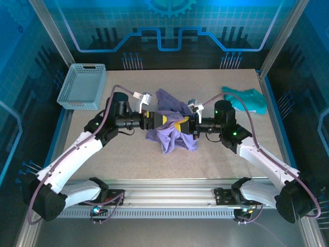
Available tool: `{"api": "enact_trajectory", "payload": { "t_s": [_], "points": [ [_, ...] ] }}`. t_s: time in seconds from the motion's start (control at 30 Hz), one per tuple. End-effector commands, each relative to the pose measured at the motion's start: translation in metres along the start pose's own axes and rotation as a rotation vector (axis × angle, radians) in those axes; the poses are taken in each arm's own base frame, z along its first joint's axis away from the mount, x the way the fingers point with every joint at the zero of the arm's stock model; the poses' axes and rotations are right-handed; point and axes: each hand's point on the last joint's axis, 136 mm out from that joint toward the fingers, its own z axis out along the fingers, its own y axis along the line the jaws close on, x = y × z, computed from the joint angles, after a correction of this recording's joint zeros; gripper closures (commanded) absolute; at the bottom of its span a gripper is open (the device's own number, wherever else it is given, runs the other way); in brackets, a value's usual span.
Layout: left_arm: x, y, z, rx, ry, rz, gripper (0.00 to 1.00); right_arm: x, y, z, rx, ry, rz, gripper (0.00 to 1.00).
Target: Fold the inside-out t-shirt
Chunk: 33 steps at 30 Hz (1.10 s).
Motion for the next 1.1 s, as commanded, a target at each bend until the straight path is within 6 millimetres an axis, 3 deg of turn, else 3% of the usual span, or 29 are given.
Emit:
{"api": "enact_trajectory", "payload": {
  "t_s": [0.0,0.17,0.3,0.77,0.93,1.07],
  "points": [
    [-0.010,-0.029,0.000,0.128,0.017,-0.002,0.36,-0.007,0.008,-0.001,-0.009,-0.011,-0.043,1.00],
    [-0.007,-0.027,0.010,0.170,0.051,-0.060,0.36,-0.008,0.008,-0.002,-0.004,-0.011,-0.046,1.00],
    [-0.007,-0.030,0.014,0.208,0.061,-0.080,0.42,-0.008,0.009,-0.002,-0.001,-0.013,-0.048,1.00],
    [-0.005,-0.024,0.021,0.192,0.079,-0.080,0.77,-0.011,0.010,-0.005,0.010,-0.026,-0.053,1.00],
    [-0.008,-0.024,0.021,0.188,0.068,-0.070,1.00,-0.011,0.010,-0.006,0.018,-0.026,-0.052,1.00],
    [-0.016,-0.029,0.011,0.157,0.022,-0.041,1.00,-0.003,-0.001,-0.009,0.091,0.005,-0.043,0.91]
  ]
}}
